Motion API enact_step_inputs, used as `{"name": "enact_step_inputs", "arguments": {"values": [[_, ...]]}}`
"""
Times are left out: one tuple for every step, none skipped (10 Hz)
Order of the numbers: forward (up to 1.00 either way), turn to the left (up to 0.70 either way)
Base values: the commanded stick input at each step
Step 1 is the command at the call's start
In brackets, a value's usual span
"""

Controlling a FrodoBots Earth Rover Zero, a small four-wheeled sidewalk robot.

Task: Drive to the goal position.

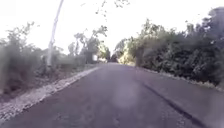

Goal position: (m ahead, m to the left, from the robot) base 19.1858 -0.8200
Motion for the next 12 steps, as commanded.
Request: {"name": "enact_step_inputs", "arguments": {"values": [[1.0,0.0],[1.0,0.0],[1.0,0.0],[1.0,0.0],[1.0,0.0],[1.0,0.0],[1.0,0.0],[1.0,0.0],[1.0,0.0],[1.0,0.0],[1.0,0.0],[1.0,0.0]]}}
